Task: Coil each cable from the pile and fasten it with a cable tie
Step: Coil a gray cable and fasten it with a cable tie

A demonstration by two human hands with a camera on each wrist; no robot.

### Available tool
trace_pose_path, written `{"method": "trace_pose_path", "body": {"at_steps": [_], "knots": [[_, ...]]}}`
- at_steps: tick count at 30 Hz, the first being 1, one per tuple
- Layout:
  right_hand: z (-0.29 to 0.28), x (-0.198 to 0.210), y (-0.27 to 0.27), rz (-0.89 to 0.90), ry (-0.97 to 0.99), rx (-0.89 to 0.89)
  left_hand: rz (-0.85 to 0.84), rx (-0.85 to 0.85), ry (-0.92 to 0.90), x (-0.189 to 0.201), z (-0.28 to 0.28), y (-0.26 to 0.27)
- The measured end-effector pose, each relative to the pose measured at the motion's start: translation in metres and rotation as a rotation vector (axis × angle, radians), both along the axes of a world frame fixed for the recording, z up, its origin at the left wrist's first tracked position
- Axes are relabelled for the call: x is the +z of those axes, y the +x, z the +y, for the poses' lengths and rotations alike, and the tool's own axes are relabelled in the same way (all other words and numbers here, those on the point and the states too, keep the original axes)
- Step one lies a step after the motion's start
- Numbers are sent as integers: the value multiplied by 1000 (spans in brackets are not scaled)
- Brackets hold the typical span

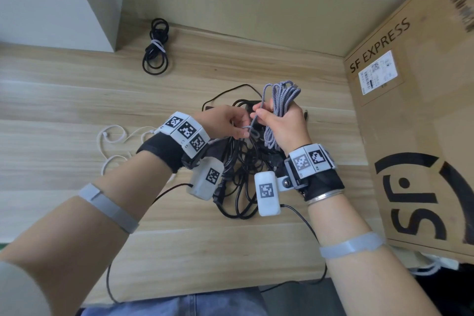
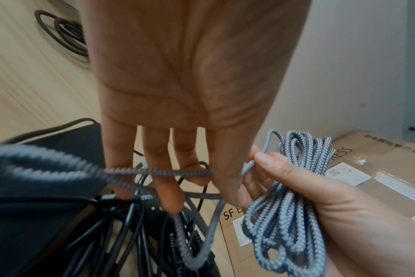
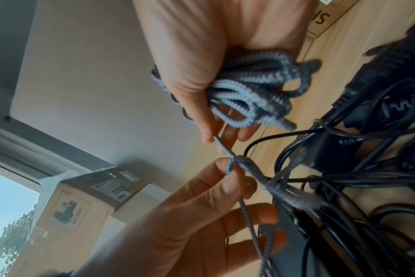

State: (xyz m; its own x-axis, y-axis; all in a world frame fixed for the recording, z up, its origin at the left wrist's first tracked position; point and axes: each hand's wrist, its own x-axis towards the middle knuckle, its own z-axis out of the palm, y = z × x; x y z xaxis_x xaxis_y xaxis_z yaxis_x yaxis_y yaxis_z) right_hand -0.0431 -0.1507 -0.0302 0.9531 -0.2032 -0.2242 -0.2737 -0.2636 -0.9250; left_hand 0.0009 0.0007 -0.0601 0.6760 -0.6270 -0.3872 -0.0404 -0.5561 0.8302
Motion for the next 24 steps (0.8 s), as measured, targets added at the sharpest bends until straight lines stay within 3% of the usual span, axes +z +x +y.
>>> {"method": "trace_pose_path", "body": {"at_steps": [5, 12, 20, 24], "knots": [[-9, -7, 6, -40, -116, -209, -5, 19, -45, -5, 3, -1], [-22, -14, 10, -31, -257, -348, -32, 110, -146, -6, 3, 1], [-21, -3, 9, -69, -345, -412, 23, 180, -132, -7, 3, 1], [-22, 2, 9, -61, -330, -423, 102, 260, -231, -9, 4, 3]]}}
